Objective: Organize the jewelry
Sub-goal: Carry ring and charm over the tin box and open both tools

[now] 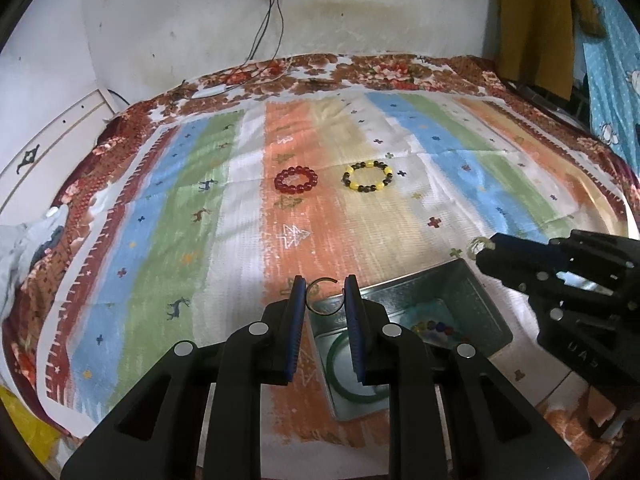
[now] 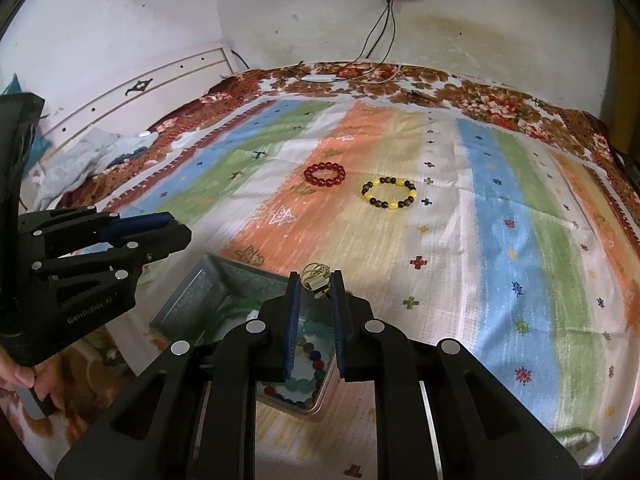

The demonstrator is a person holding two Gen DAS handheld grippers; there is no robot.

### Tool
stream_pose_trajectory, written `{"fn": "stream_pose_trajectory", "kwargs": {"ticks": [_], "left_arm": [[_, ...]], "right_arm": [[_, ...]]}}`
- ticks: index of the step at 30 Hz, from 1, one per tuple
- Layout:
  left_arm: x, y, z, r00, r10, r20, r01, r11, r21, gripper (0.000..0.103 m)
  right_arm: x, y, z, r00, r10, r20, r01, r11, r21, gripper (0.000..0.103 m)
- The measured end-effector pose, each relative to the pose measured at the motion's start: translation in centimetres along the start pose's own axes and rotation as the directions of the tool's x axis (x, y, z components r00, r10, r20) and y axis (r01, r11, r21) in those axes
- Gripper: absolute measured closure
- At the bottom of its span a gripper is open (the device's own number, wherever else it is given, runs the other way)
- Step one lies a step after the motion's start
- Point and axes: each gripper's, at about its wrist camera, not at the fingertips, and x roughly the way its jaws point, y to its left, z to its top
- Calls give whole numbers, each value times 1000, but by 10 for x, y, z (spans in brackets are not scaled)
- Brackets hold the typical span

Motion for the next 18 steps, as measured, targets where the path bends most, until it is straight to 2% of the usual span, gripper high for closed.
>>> {"fn": "stream_pose_trajectory", "kwargs": {"ticks": [14, 17, 18], "left_arm": [[-1, -7, -5, 1000, -10, -13, 10, 1000, 17, 84], [0, -6, -6, 1000, -8, -18, 8, 1000, 17, 75], [0, -5, -6, 1000, -8, -17, 8, 1000, 16, 71]], "right_arm": [[1, 6, -11, 999, 30, -38, -30, 1000, -1, 87], [2, 4, -10, 998, 34, -46, -34, 999, 11, 84], [2, 4, -9, 998, 33, -44, -32, 999, 15, 76]]}}
